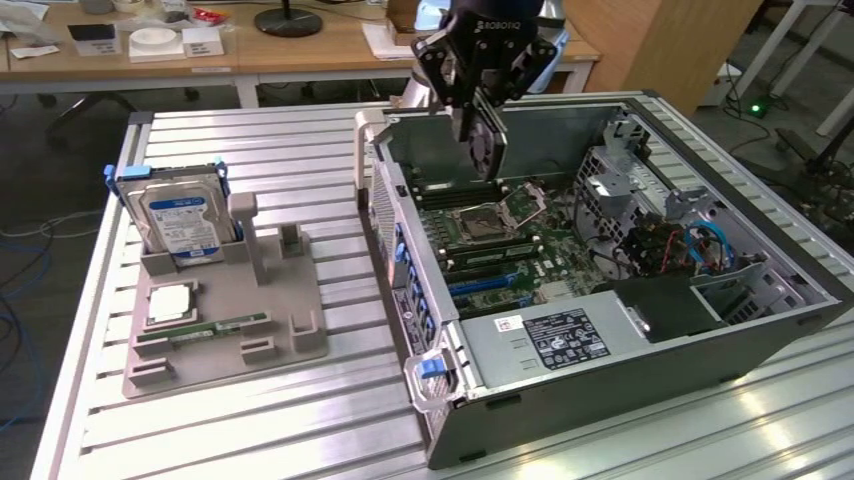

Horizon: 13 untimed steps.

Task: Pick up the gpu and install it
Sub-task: 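Pick up the gpu and move the gpu toward the slot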

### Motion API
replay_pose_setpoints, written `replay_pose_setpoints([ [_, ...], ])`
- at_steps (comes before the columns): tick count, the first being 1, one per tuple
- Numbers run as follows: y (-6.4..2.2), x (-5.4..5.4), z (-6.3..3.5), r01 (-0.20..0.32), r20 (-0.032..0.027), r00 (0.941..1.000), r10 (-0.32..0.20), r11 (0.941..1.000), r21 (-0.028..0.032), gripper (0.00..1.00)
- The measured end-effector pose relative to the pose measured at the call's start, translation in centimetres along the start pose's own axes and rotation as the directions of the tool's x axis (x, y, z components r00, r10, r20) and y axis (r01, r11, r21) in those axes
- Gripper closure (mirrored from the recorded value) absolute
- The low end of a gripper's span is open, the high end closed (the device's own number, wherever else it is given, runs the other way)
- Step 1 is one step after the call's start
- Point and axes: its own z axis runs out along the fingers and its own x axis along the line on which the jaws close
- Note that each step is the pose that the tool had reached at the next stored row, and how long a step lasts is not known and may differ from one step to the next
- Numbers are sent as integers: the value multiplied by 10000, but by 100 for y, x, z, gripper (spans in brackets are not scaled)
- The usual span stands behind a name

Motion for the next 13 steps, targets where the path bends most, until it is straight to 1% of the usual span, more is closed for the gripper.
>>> replay_pose_setpoints([
  [13, -3, -150, 1, 0, 0, 10000, 0, 10000, -1, 71],
])
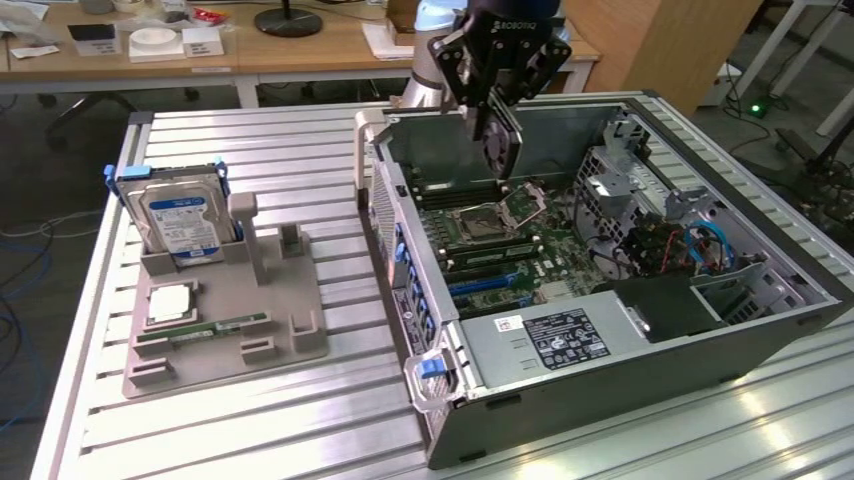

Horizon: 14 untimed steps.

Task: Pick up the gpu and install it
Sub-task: 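Pick up the gpu and move the gpu toward the slot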

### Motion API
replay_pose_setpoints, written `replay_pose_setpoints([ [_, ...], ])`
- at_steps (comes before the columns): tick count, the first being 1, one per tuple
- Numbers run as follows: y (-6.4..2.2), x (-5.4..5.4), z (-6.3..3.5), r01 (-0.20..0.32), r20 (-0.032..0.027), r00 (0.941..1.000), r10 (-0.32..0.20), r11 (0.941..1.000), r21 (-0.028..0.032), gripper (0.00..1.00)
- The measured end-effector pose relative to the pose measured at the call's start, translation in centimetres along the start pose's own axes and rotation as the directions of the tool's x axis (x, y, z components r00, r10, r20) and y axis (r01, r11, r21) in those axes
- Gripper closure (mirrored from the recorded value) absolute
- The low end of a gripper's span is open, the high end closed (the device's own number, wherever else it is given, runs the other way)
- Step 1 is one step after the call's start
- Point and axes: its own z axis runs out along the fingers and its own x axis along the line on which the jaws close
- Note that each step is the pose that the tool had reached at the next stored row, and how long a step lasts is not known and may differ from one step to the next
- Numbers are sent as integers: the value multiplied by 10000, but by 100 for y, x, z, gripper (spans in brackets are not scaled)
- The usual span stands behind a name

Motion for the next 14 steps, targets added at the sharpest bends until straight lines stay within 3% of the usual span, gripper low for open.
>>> replay_pose_setpoints([
  [14, -4, -177, 1, 0, 0, 10000, 0, 10000, 0, 71],
])
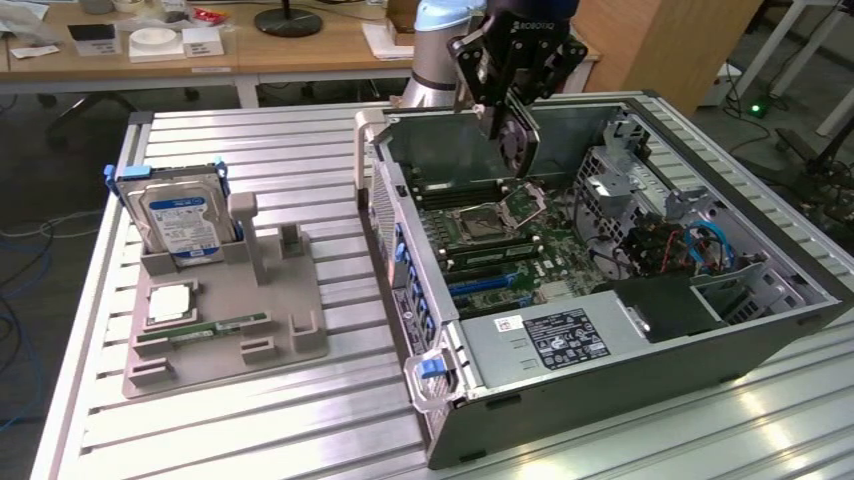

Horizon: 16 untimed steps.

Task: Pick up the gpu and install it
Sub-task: 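Pick up the gpu and move the gpu toward the slot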

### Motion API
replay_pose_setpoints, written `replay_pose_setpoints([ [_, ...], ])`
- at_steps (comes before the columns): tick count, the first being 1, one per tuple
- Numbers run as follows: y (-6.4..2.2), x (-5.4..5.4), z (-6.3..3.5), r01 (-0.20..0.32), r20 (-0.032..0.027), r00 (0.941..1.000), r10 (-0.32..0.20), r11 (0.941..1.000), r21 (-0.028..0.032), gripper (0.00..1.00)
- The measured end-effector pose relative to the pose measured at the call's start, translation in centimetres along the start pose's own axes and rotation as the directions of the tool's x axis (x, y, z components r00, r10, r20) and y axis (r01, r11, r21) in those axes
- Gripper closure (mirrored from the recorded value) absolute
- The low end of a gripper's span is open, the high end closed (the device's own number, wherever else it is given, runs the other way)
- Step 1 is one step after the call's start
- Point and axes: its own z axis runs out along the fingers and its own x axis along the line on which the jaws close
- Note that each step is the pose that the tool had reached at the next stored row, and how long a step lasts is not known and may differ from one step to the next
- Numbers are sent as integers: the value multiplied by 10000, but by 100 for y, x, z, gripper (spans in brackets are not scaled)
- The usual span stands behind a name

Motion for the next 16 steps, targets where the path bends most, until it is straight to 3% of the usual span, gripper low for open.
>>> replay_pose_setpoints([
  [16, -4, -189, 2, 0, 0, 10000, 0, 10000, -1, 71],
])
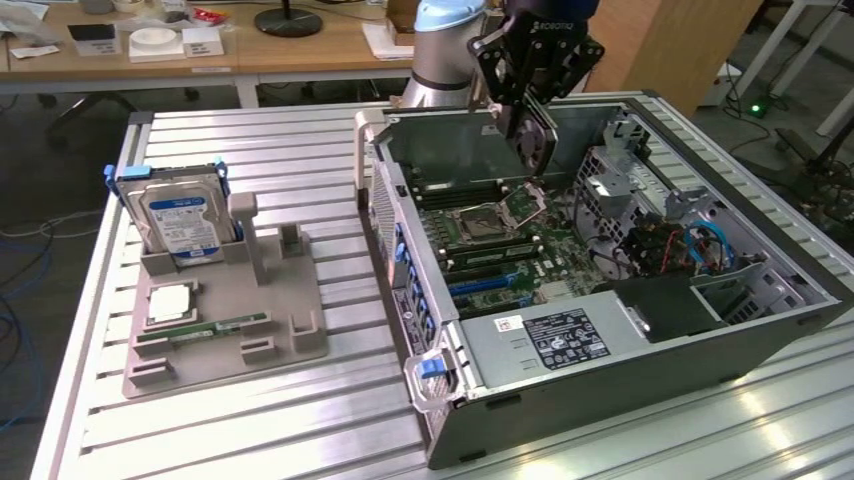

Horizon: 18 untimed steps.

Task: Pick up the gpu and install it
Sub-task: 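Pick up the gpu and move the gpu toward the slot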

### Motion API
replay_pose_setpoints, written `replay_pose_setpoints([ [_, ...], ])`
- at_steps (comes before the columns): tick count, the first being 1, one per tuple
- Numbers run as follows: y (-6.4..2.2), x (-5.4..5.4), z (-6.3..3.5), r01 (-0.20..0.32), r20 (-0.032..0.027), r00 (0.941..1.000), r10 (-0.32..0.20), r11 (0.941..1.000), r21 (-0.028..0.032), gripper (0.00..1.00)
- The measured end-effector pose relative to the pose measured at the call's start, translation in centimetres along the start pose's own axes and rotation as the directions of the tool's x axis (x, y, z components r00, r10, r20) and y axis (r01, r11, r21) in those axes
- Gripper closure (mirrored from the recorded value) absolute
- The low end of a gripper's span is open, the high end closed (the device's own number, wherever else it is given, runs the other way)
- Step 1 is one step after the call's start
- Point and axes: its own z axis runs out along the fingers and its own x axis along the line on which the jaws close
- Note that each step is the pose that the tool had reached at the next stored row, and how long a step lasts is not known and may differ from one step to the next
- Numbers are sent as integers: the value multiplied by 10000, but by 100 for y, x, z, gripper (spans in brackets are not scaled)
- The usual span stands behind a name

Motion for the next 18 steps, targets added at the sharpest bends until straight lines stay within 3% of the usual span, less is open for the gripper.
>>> replay_pose_setpoints([
  [18, -5, -227, 1, 0, 0, 10000, 0, 10000, 0, 71],
])
